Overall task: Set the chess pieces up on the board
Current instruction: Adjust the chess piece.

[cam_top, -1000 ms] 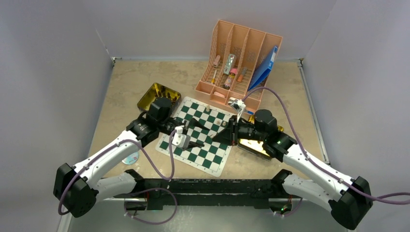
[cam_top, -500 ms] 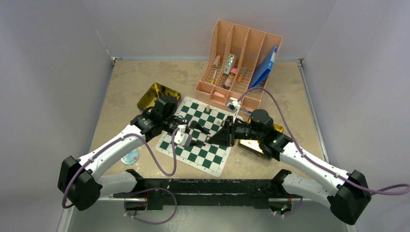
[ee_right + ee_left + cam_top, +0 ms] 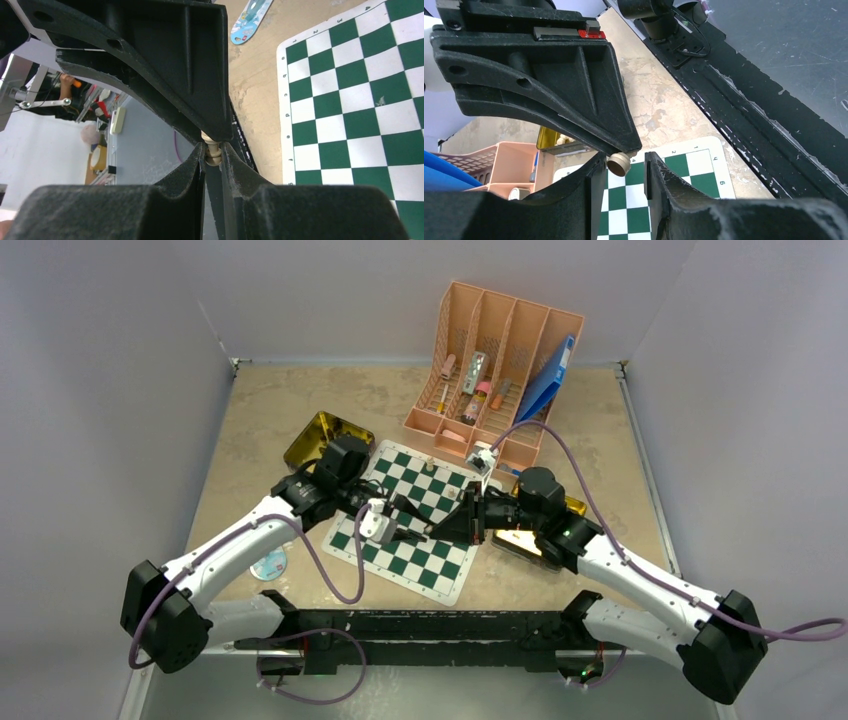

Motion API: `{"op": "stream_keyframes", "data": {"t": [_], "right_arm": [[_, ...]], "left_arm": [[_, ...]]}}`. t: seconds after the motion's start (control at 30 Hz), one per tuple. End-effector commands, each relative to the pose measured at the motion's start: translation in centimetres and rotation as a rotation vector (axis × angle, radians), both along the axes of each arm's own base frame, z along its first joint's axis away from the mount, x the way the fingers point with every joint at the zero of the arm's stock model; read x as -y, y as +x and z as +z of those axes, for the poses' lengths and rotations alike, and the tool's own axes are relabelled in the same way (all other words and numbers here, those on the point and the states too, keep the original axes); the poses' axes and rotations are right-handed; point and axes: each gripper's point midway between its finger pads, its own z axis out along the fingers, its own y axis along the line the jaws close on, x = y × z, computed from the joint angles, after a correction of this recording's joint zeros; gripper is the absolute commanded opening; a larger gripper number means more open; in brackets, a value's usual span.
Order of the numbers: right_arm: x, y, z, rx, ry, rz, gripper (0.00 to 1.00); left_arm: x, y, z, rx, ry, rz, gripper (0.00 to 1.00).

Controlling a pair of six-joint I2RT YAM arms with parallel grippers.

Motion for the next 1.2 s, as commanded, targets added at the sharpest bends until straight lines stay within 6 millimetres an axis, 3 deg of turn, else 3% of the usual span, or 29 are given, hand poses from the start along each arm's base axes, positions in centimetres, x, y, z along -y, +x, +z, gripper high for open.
{"op": "stream_keyframes", "data": {"t": [0.0, 0.2, 0.43, 0.63, 0.77, 0.97, 1.03, 1.17], "right_arm": [[-0.3, -0.7, 1.0, 0.023, 0.052, 0.039, 0.18], [-0.2, -0.5, 0.3, 0.016, 0.029, 0.031, 0.18], [0.0, -0.3, 1.5, 0.035, 0.055, -0.002, 0.20], [0.6, 0.6, 1.3, 0.066, 0.033, -0.071, 0.31], [1.1, 1.0, 4.2, 0.215, 0.132, -0.113, 0.41], [4.2, 4.3, 9.8, 0.569, 0.239, -0.382, 0.41], [5.1, 4.1, 12.2, 0.714, 0.303, -0.414, 0.40], [4.8, 3.2, 13.5, 0.986, 0.317, -0.341, 0.40]], "left_arm": [[0.4, -0.6, 2.0, 0.034, -0.054, -0.058, 0.32], [0.6, -0.1, 1.9, 0.003, -0.032, -0.021, 0.19], [0.7, 0.8, 2.2, -0.067, 0.008, 0.057, 0.07], [0.5, 1.7, 2.7, -0.156, 0.030, 0.185, 0.00], [0.4, 1.9, 3.2, -0.260, 0.012, 0.276, 0.00], [-0.4, 3.1, 6.9, -0.435, -0.201, 0.494, 0.00], [-0.9, 4.0, 8.0, -0.516, -0.269, 0.588, 0.00], [-1.8, 5.5, 10.1, -0.739, -0.340, 0.745, 0.00]]}}
